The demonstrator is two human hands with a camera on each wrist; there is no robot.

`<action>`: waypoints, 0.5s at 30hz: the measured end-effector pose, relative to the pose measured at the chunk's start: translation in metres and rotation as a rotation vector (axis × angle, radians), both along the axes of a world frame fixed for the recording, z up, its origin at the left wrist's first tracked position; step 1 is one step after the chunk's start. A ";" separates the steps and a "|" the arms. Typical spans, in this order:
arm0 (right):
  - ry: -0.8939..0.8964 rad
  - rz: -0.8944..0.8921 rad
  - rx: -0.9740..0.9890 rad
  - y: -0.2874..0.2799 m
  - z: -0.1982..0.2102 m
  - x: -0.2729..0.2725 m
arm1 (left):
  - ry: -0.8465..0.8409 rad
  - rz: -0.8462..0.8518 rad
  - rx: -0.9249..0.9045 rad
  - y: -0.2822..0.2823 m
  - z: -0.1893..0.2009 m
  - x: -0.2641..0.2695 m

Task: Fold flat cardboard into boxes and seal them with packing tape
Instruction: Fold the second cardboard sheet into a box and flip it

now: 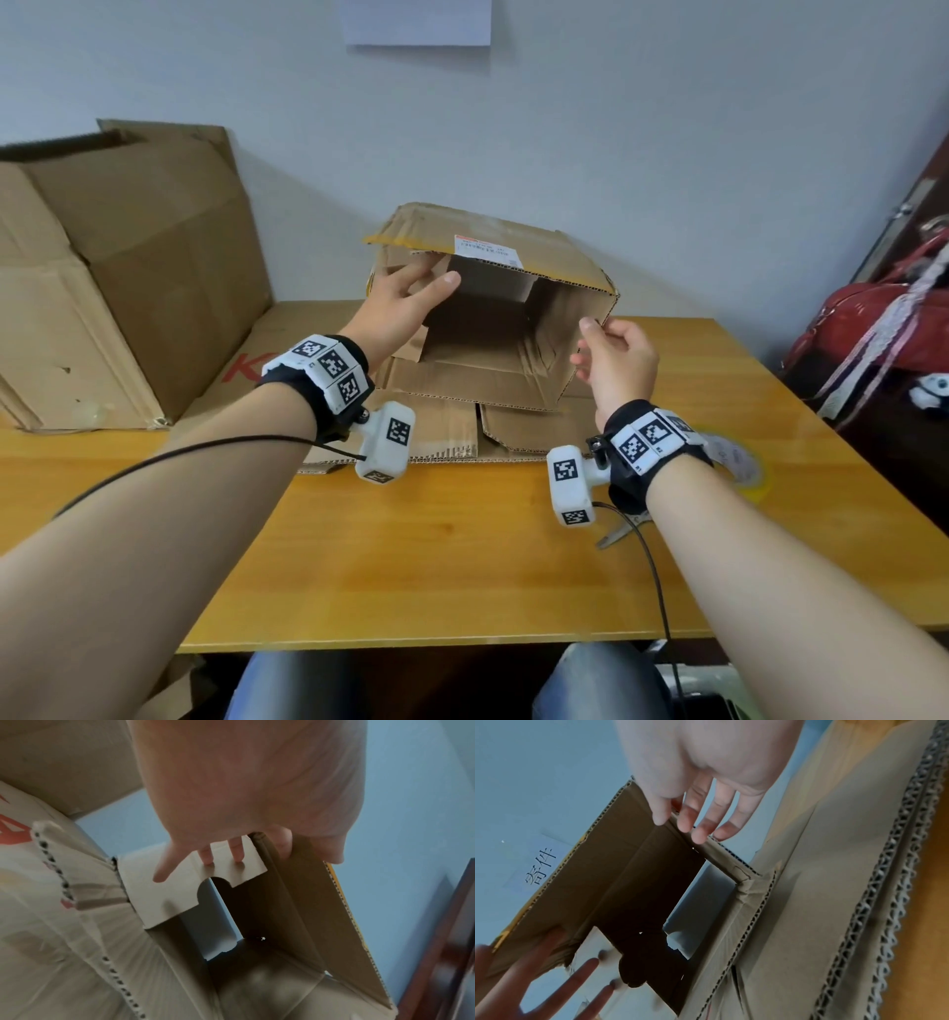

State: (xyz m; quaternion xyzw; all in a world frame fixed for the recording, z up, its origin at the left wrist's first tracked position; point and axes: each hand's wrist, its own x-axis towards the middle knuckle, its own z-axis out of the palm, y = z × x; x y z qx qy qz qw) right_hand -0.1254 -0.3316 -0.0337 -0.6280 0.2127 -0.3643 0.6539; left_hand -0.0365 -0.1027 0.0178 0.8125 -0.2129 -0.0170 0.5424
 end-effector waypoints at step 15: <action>0.135 0.190 -0.200 0.010 -0.001 0.009 | -0.144 -0.042 0.128 -0.019 0.016 -0.007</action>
